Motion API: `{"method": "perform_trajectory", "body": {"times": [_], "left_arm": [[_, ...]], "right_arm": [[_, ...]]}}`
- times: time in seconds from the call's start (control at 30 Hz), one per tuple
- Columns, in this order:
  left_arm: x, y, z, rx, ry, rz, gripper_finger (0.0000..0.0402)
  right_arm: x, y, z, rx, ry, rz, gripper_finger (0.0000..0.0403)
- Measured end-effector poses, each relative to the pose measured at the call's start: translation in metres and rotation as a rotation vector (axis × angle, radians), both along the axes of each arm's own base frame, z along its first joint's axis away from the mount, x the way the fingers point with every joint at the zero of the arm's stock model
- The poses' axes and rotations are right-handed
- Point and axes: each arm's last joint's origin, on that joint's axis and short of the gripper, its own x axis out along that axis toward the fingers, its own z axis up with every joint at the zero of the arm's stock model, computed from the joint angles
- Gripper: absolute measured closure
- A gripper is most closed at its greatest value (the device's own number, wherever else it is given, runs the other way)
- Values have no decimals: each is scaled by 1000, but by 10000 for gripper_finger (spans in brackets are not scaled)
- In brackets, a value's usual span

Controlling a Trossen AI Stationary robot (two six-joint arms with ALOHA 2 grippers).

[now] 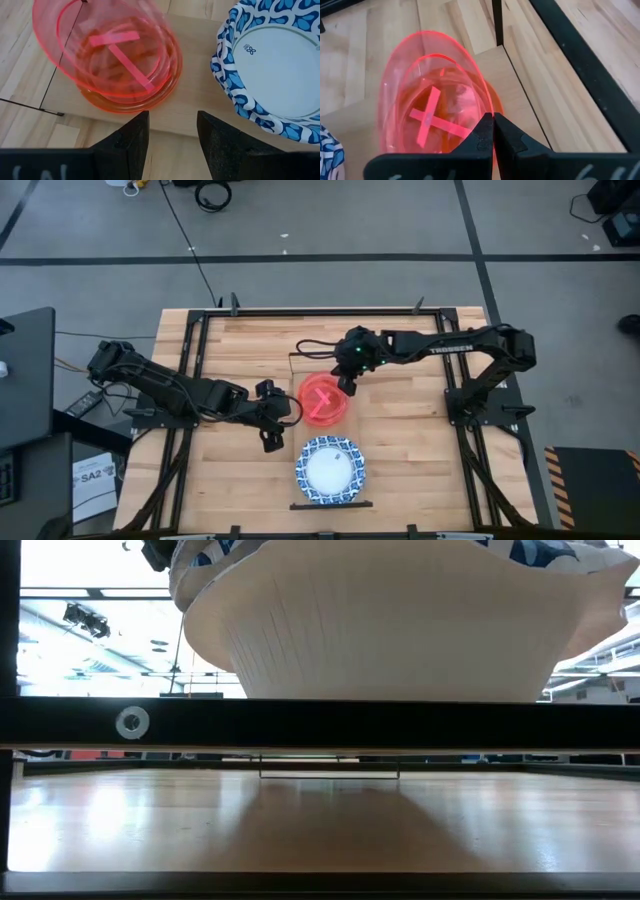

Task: Place and stack plates onto a shelf
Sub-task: Stack the pink transparent plate on the pink transparent plate on the shelf, then return to Home Position

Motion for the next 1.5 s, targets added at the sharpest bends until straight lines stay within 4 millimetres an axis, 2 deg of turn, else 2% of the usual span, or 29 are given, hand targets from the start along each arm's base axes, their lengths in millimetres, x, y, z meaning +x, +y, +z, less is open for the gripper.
{"method": "perform_trajectory", "body": {"times": [0.43, 0.9, 1.5], "left_arm": [[0, 0, 0, 0, 0, -1, 230], [0, 0, 0, 0, 0, -1, 230], [0, 0, 0, 0, 0, -1, 230]], "right_arm": [[-1, 0, 3, -3, -12, -15, 394], [-1, 2, 4, 32, -22, 25, 363], [-1, 2, 4, 37, -24, 35, 288]]}}
